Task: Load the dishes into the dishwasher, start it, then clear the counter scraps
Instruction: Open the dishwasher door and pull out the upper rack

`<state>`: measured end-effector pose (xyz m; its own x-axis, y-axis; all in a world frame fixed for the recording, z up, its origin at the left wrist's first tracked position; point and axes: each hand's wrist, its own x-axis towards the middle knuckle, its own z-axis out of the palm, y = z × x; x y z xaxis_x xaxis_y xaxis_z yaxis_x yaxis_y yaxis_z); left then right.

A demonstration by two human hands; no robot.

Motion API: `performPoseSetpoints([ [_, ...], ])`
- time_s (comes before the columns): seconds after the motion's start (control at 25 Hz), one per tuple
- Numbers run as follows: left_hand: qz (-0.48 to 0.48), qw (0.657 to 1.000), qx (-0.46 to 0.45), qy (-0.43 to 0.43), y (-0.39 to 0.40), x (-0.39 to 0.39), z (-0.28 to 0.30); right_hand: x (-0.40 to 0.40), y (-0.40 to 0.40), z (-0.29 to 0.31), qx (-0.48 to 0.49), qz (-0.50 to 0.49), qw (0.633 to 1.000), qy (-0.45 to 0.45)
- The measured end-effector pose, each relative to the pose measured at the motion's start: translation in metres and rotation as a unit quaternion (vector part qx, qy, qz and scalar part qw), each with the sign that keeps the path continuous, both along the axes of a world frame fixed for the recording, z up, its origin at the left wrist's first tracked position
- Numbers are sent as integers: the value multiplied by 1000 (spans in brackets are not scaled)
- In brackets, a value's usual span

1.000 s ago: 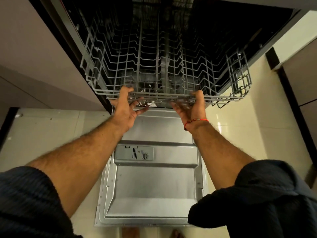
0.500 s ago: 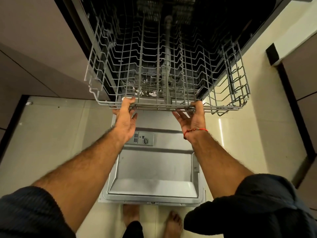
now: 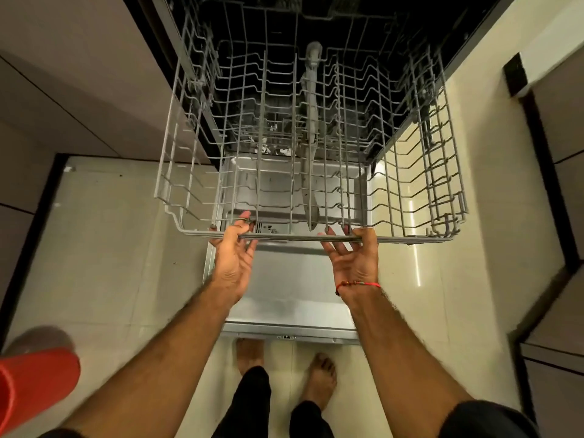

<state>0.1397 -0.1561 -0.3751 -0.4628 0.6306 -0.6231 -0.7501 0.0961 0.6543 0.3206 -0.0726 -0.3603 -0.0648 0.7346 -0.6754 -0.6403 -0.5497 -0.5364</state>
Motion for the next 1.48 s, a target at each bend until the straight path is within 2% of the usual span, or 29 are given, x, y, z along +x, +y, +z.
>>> performPoseSetpoints([
  [0.36, 11, 1000, 7, -14, -33, 22, 24, 15, -35, 18, -35, -14, 999, 15],
  [0.6, 33, 998, 0, -56, -64, 0, 5, 6, -81, 4, -71, 11, 997, 37],
  [0.84, 16, 999, -26, -20, -75, 21, 4, 27, -88, -3, -42, 26, 998, 34],
  [0.92, -6, 999, -50, -10, -76, 18, 2, 25, -88, -4, -45, 42, 998, 21],
  [1.04, -63, 986, -154, 22, -86, 7, 8, 31, -89, 3, -86, 86, 993, -6],
  [1.16, -73, 970, -220, 72, -103, -3, 44, 49, -90, 35, -122, 227, 964, -71],
  [1.24, -84, 959, -243, 116, -117, -5, 73, 61, -90, 62, -128, 358, 912, -155],
  [1.32, -110, 950, -250, 153, -134, -4, 106, 65, -90, 95, -78, 446, 862, -229],
  [1.48, -134, 942, -226, 208, -158, -3, 180, 47, -95, 172, 42, 458, 849, -259],
])
